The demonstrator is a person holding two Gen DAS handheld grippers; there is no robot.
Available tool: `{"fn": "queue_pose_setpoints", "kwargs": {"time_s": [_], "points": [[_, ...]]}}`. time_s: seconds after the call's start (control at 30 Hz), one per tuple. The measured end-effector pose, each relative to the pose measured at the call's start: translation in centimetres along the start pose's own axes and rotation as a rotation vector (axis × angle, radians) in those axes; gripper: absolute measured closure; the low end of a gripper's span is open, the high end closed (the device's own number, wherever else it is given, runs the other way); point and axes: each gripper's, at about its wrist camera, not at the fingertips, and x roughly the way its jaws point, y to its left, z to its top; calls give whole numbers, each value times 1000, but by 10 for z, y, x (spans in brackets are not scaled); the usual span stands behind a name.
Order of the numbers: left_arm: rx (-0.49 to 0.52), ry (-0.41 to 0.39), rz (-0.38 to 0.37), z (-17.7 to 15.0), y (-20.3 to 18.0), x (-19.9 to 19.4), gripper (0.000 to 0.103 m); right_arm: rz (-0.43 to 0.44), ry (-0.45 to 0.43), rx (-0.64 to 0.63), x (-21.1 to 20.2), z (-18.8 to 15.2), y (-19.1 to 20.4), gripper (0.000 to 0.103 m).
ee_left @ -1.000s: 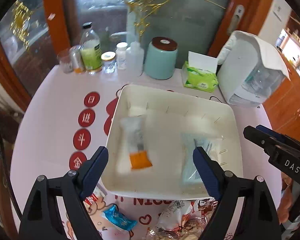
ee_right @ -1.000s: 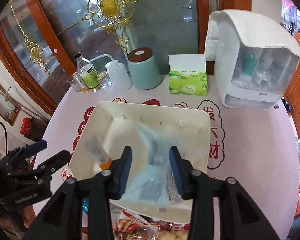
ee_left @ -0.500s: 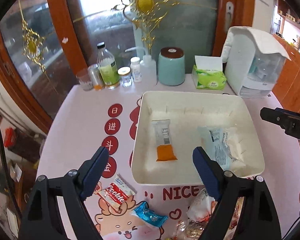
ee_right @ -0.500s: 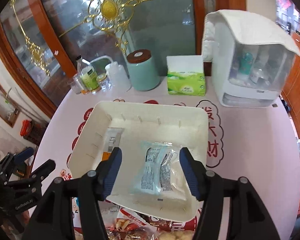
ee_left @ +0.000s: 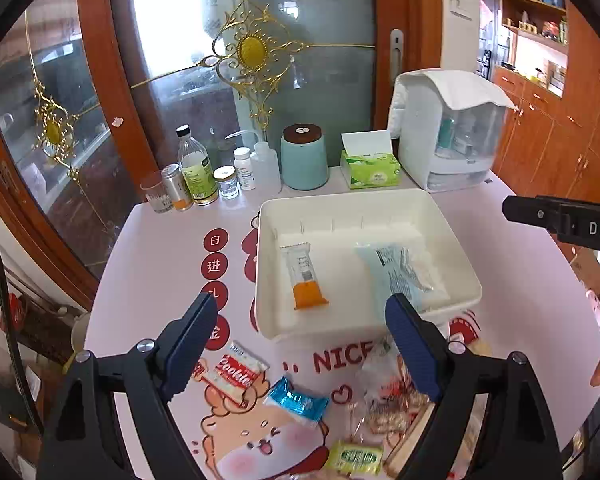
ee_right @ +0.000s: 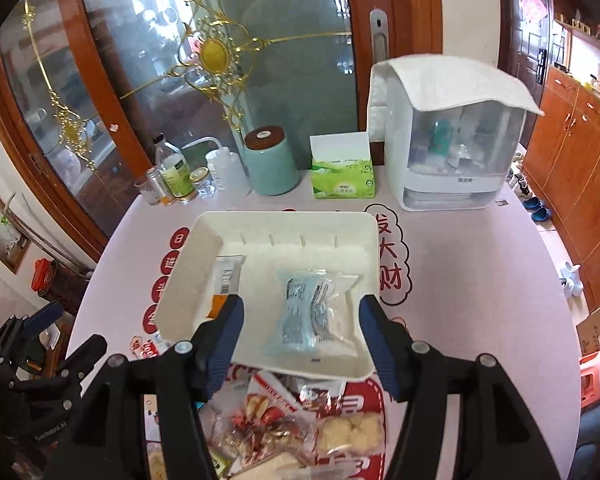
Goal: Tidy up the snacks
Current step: 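Grasp the clear cracker bag with left tool while right tool grasps the red dried-fruit bag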
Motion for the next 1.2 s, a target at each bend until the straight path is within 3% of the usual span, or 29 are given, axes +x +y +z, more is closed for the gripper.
{"fn": "queue_pose_setpoints", "kwargs": {"time_s": [0.2,0.5,0.8,1.0,1.2], "points": [[-45,17,-67,-20,12,-25,18,-63,-51,-61,-39,-30,31,38],[-109,88,-80,-51,36,-46,18,7,-59,-74,-77,-77,65,33],[-106,66,-41,-93,51,-62,18,-4,-85,-70,-101,-130,79,33],[-44,76,35,-132,41,-55,18,-35,-15,-44,-84,-174,68,33],[-58,200,-23,-173,36,-20,18,-50,112,42,-53,-226,46,33]]}}
